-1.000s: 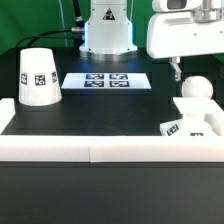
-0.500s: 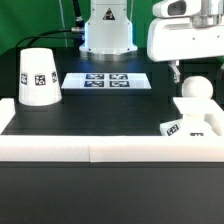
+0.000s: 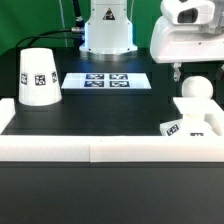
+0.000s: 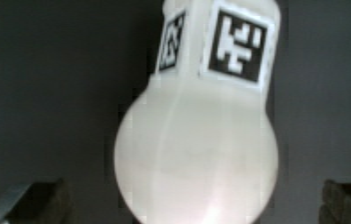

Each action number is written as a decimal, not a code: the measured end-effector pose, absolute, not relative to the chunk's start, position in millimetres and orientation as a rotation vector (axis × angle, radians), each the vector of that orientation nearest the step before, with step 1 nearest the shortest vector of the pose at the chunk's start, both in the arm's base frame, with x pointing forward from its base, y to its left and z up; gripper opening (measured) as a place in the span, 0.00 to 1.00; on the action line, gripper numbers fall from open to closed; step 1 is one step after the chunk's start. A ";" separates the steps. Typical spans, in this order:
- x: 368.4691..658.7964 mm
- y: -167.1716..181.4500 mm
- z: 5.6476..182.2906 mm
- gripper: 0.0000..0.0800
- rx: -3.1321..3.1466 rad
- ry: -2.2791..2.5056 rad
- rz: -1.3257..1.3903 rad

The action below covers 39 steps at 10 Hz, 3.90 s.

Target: Assemble lamp

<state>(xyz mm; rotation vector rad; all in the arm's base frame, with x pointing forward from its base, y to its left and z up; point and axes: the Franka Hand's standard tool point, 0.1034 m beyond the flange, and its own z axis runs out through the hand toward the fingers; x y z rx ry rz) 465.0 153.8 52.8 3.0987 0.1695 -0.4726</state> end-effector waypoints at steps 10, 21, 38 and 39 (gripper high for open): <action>463.8 154.8 37.9 0.87 2.755 0.162 -1.351; 447.8 150.9 8.6 0.87 2.779 0.137 -1.303; 502.6 108.0 56.7 0.72 3.011 0.550 -0.956; 510.7 100.1 66.9 0.72 3.059 0.582 -0.797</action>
Offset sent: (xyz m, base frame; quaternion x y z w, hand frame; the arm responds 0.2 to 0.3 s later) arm 0.0014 0.0069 -0.0041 0.0138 -0.1887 0.0149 0.9818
